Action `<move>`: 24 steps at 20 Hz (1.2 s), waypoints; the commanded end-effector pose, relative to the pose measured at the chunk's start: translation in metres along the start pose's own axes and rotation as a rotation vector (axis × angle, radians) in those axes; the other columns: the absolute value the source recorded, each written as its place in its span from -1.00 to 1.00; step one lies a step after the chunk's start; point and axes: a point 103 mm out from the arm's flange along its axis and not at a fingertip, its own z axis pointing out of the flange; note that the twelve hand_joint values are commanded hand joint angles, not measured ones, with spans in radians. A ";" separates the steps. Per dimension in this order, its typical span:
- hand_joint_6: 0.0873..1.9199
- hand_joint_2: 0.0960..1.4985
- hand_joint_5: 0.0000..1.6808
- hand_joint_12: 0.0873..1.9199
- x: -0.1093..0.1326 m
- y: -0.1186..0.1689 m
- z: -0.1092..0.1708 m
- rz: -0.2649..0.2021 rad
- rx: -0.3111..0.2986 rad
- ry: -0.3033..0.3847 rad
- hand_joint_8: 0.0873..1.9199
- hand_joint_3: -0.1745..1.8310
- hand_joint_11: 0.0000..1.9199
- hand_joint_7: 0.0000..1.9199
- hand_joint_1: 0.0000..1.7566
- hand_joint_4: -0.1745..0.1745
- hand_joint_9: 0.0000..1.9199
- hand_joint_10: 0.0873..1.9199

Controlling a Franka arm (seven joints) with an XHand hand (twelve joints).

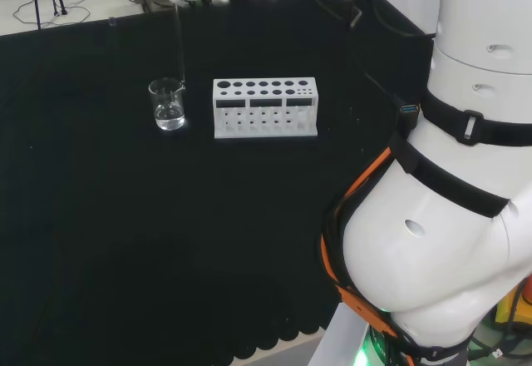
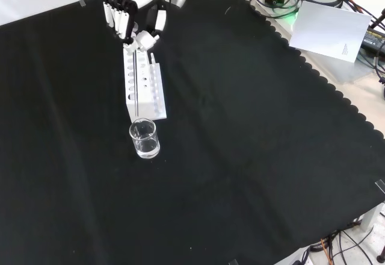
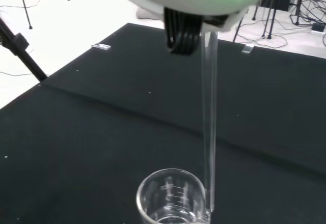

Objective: Put the glass rod back on the white test tube rack.

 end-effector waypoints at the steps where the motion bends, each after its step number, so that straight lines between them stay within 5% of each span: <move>1: -0.31 -0.25 0.34 0.05 -0.011 -0.004 0.001 0.019 0.007 -0.013 -0.12 -0.06 0.55 0.38 0.50 -1.00 0.75 -0.19; 24: -0.31 -0.25 0.34 0.05 -0.055 -0.034 -0.006 0.114 0.012 -0.017 -0.12 -0.06 0.55 0.38 0.50 -1.00 0.75 -0.19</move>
